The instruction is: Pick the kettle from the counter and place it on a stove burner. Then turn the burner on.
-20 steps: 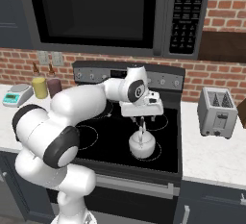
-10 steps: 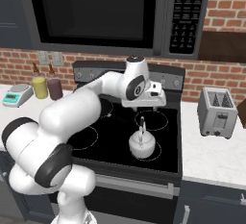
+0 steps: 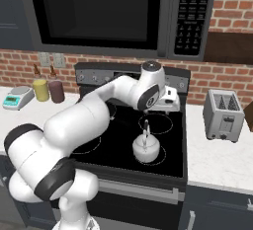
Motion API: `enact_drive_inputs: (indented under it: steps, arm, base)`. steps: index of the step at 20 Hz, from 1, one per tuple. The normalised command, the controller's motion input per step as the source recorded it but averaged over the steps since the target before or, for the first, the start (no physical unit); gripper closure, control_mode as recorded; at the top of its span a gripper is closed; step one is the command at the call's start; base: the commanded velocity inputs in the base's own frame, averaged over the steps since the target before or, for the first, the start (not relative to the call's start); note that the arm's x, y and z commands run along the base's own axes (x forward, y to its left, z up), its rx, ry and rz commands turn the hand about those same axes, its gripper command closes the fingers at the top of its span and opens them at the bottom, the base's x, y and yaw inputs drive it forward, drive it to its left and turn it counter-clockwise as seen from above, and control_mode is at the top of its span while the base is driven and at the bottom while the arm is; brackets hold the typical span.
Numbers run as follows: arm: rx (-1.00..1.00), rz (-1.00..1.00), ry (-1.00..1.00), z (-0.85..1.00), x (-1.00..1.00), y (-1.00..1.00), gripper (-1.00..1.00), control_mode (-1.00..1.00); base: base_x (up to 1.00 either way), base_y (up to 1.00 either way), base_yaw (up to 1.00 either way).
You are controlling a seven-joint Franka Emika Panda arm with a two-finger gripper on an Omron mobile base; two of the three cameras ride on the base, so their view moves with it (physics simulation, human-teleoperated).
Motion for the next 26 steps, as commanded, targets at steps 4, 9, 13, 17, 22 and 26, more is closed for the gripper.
enact_drive_inputs:
  steps: [4, 9, 13, 17, 22, 26]
  arm:
    - [0.04, 0.0, -0.01, 0.01, 0.11, -0.36, -1.0, -1.0]
    - [0.03, 0.0, 0.0, 0.02, 0.4, -0.39, -1.0, -1.0]
    - [0.01, 0.0, 0.0, 0.0, 0.39, -0.27, -1.0, -1.0]
    - [0.0, 0.0, 0.0, 0.0, 0.44, -0.23, -1.0, -1.0]
    - [0.0, 0.0, 0.0, -0.1, 0.23, -0.05, -1.0, -1.0]
    - [0.0, 0.0, 0.0, -0.2, 0.19, 0.0, -1.0, -1.0]
  base:
    - [0.0, 0.0, 0.0]
    - [0.0, 0.0, 0.0]
    - [0.0, 0.0, 0.0]
    - [0.0, 0.0, 0.0]
    - [0.0, 0.0, 0.0]
    - [0.0, 0.0, 0.0]
